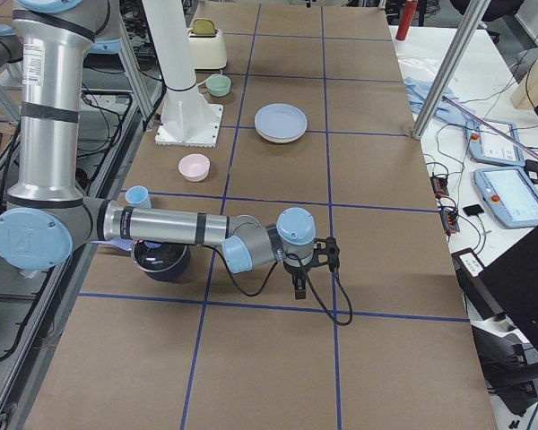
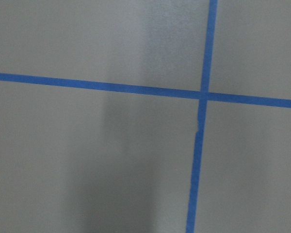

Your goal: Stack three plates with pink and blue

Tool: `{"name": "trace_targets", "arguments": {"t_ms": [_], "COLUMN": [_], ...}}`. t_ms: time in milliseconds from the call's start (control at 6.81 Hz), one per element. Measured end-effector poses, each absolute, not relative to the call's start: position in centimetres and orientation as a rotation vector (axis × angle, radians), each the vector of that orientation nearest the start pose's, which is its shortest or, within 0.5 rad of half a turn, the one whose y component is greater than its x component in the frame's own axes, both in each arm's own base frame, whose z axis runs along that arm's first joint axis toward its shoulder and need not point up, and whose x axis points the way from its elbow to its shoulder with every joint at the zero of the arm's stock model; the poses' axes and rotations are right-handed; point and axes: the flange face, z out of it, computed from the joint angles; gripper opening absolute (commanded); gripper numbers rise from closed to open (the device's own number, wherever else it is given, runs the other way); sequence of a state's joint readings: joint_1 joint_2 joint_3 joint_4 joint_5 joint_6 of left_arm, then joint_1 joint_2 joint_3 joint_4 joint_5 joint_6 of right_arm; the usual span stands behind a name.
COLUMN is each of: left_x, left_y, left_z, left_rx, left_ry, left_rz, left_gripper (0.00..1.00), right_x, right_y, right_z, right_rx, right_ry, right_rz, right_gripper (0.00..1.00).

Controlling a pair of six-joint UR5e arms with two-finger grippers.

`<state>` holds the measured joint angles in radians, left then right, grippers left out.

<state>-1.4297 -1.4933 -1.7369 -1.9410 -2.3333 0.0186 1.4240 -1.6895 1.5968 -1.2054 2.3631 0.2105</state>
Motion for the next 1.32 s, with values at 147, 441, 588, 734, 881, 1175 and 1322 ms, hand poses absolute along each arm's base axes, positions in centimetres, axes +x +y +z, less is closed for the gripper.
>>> {"name": "trace_targets", "arguments": {"t_ms": [147,441,588,734,881,1175,1322], "left_x": [-0.3,-0.6,-0.6,-0.7,-0.7,-1.6,-3.6], "left_y": [-48.2,-48.1,-48.0,-47.7,-47.5,-47.6,-47.5], "left_z": [57.3,57.5,57.6,57.8,58.6,59.0,58.3], "left_rx": [0.378,0.365,0.360,0.354,0.342,0.352,0.370], "left_ry": [0.793,0.802,0.802,0.802,0.802,0.796,0.788], "left_rz": [0.311,0.297,0.288,0.277,0.270,0.257,0.217], "left_gripper": [0.74,1.00,1.00,1.00,1.00,1.00,1.00], "right_x": [1.3,2.3,2.4,2.5,2.5,2.5,2.5], "right_y": [-45.6,-45.1,-44.9,-44.9,-44.8,-45.4,-45.6], "right_z": [66.7,67.2,67.3,67.3,67.3,66.4,65.9], "right_rx": [0.089,0.073,0.071,0.071,0.071,0.087,0.091], "right_ry": [-0.835,-0.841,-0.840,-0.839,-0.838,-0.840,-0.841], "right_rz": [-0.038,-0.026,-0.025,-0.024,-0.023,-0.027,-0.028], "right_gripper": [1.00,1.00,1.00,1.00,1.00,1.00,1.00]}}
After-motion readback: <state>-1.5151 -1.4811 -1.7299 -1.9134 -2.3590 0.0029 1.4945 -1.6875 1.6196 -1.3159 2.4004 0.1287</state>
